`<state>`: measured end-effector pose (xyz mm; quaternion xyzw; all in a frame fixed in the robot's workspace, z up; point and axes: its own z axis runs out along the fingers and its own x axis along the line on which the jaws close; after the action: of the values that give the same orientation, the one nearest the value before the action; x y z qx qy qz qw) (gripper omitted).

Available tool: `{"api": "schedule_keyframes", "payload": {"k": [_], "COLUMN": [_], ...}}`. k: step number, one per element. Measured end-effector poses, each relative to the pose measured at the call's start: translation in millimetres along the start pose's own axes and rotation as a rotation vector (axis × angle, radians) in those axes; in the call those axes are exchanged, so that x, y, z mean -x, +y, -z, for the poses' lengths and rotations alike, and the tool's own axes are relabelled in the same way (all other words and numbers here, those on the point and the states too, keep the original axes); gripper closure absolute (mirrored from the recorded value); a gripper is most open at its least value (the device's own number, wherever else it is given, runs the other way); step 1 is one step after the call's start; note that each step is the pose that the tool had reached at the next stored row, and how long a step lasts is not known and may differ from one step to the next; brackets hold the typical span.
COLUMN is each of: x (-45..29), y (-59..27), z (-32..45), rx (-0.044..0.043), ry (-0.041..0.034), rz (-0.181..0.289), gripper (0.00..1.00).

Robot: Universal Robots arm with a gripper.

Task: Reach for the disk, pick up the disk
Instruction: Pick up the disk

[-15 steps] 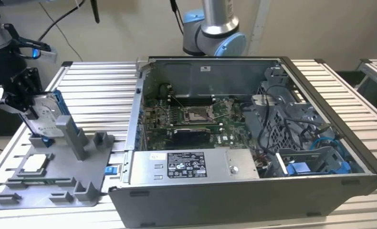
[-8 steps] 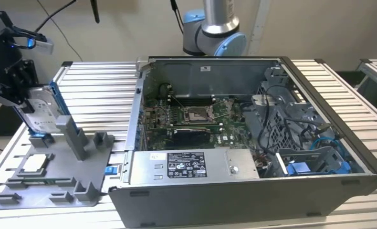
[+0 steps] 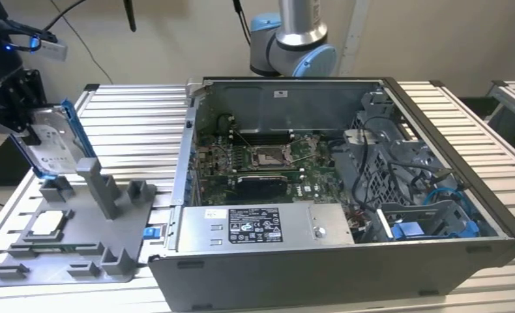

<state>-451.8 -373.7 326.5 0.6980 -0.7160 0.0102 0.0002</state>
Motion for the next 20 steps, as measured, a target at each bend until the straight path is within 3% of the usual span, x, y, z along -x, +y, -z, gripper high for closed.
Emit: {"api": "schedule_keyframes", "payload": {"k": [11,20], "x": [-0.4,-0.6], "y": [-0.4,-0.6], "z": [25.7,39.9], "rx": [0.0001,0.0001], "ry": [0.0,0.0], "rz": [0.0,0.0], "gripper": [1.0,1.0]}}
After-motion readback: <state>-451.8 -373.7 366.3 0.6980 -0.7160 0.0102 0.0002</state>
